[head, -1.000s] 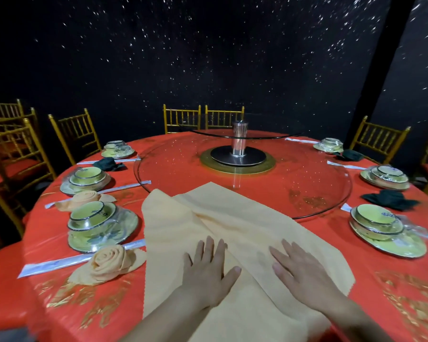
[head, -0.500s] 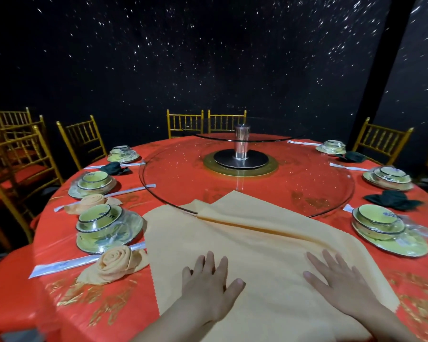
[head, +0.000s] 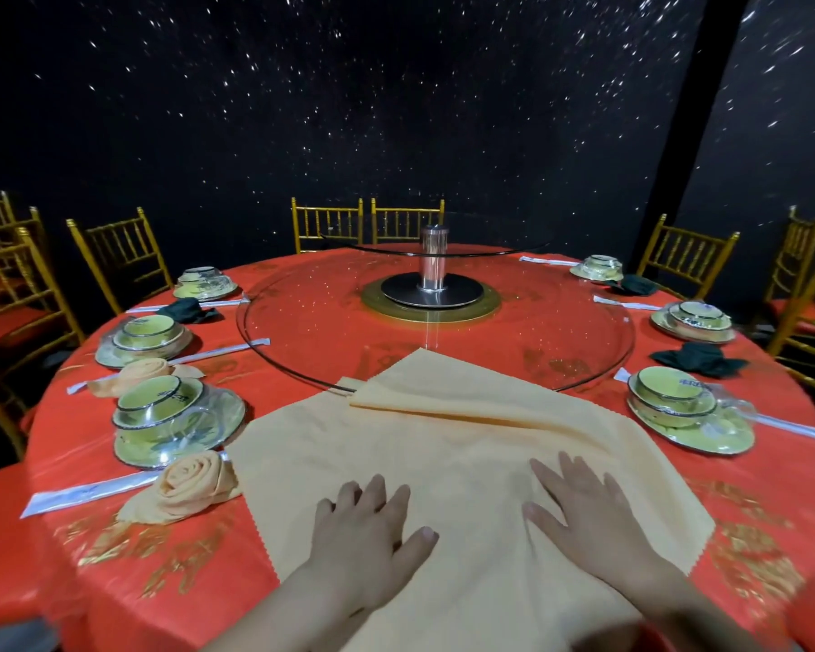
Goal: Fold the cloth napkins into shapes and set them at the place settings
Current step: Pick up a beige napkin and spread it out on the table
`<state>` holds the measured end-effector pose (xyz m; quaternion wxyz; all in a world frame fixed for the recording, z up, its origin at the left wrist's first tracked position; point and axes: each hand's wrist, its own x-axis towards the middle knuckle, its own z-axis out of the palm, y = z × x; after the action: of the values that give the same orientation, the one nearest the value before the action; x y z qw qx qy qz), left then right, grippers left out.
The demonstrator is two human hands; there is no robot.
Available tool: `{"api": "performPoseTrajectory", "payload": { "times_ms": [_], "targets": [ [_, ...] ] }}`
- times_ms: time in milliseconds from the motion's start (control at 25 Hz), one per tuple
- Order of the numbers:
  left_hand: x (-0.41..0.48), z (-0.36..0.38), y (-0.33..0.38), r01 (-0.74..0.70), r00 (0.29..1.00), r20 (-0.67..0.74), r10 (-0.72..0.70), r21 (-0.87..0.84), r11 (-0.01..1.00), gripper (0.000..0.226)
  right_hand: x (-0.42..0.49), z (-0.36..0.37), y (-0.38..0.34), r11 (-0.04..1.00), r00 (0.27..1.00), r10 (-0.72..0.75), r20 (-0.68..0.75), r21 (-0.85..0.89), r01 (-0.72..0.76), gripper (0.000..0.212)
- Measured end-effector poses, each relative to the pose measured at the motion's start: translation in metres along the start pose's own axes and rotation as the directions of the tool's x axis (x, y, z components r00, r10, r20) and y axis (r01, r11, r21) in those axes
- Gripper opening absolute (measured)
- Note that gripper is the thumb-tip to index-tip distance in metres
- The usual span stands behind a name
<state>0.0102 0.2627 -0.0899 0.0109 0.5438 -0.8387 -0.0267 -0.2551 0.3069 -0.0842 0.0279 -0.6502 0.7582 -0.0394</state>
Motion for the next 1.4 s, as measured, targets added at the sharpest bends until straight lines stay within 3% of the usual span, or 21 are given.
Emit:
{"api": "performPoseTrajectory", "payload": {
  "times_ms": [80,160,280,400,560,680,880,1040,1280,1400],
  "targets": [
    [-0.006,0.001,0.004,-0.016,0.999,-0.046,0.016,0.011,1.0,0.063,-0.013,-0.004,-0.011,0.974,0.979,-0.203,0.007,0.099,0.201,0.104],
    [-0.008,0.003,0.007,-0.03,0.998,-0.048,0.03,0.007,1.0,0.061,-0.03,-0.01,-0.022,0.912,0.922,-0.374,0.103,0.221,0.346,0.086],
    [0.004,0.001,0.01,-0.02,1.0,0.011,0.019,0.02,1.0,0.061,-0.054,-0.013,-0.022,0.862,0.829,-0.503,0.244,0.215,0.459,0.101],
    [0.008,-0.007,0.017,-0.07,0.997,0.032,0.069,0.024,0.997,0.062,-0.068,-0.002,-0.01,0.869,0.822,-0.495,0.281,0.148,0.472,0.104],
    [-0.026,-0.011,0.024,-0.392,0.915,0.03,0.402,-0.162,0.906,0.077,-0.063,0.006,0.002,0.893,0.867,-0.448,0.216,0.157,0.422,0.082],
    [-0.032,0.002,0.021,-0.495,0.854,0.082,0.514,-0.177,0.851,0.064,-0.047,0.003,0.0,0.898,0.891,-0.427,0.151,0.187,0.398,0.094],
    [-0.001,0.009,0.032,-0.399,0.906,0.114,0.407,-0.086,0.913,0.054,-0.057,-0.009,-0.001,0.894,0.91,-0.413,0.045,0.21,0.396,0.106],
    [0.027,0.004,0.037,-0.346,0.922,0.154,0.356,-0.09,0.934,0.055,-0.08,-0.012,0.005,0.877,0.872,-0.48,0.093,0.013,0.481,0.102],
    [0.017,-0.003,0.039,-0.342,0.92,0.173,0.352,-0.088,0.936,0.056,-0.083,0.012,0.013,0.757,0.735,-0.653,-0.181,-0.161,0.633,0.052],
    [-0.003,-0.004,0.038,-0.36,0.912,0.172,0.372,-0.096,0.928,0.053,-0.09,0.012,0.015,0.755,0.715,-0.632,-0.299,-0.032,0.655,0.04]
  ]
}}
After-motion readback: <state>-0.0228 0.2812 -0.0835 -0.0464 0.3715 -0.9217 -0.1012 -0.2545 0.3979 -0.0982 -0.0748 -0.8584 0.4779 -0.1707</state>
